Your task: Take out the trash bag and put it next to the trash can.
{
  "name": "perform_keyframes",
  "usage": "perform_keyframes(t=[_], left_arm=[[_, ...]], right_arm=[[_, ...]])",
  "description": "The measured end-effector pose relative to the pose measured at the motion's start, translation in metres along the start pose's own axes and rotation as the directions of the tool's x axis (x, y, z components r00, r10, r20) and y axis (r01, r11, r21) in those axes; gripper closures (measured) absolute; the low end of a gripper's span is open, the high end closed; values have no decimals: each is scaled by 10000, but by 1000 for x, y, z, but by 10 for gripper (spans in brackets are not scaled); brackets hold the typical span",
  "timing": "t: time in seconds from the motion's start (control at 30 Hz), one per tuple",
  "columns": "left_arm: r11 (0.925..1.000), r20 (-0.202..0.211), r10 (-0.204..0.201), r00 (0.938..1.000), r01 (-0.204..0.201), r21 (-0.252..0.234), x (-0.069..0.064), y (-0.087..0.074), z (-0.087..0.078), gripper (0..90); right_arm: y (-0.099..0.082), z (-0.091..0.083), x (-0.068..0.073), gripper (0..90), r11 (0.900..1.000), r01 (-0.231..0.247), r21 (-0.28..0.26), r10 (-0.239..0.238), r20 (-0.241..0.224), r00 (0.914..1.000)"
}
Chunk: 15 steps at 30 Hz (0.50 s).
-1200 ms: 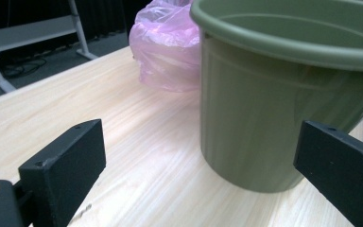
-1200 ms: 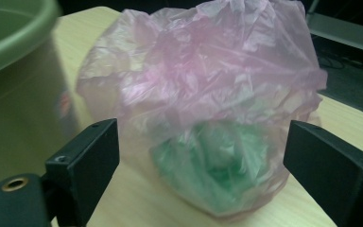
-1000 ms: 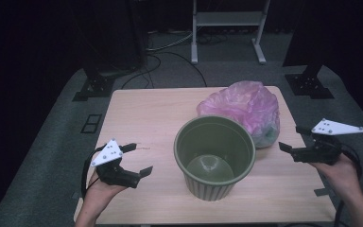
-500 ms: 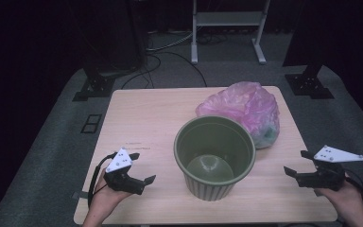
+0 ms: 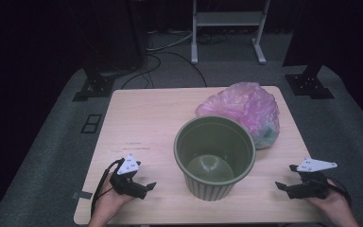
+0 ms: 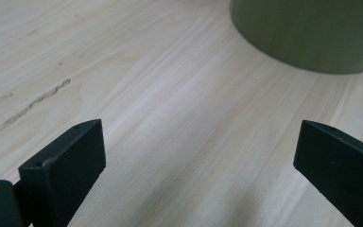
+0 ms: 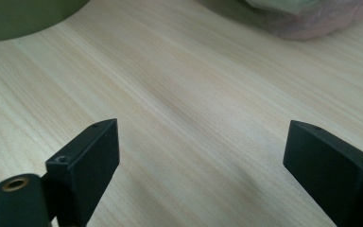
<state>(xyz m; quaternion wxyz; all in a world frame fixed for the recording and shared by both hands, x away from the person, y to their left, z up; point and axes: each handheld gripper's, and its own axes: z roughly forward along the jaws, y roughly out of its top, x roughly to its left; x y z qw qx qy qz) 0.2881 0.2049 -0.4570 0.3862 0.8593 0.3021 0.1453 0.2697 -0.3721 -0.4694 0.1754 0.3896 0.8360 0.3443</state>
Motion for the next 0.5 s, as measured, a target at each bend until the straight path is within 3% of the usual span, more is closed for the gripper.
perform_keyframes(t=[0.23, 0.5], left_arm=[[9983, 16, 62, 10000, -63, 575, 2, -7, 8, 17], [9982, 97, 90, 9999, -95, 584, 0, -6, 10, 17]], right_arm=[[-7, 7, -2, 102, 9991, -108, 411, 116, -191, 9997], [-9, 8, -2, 101, 9989, -123, 461, 133, -200, 9997]])
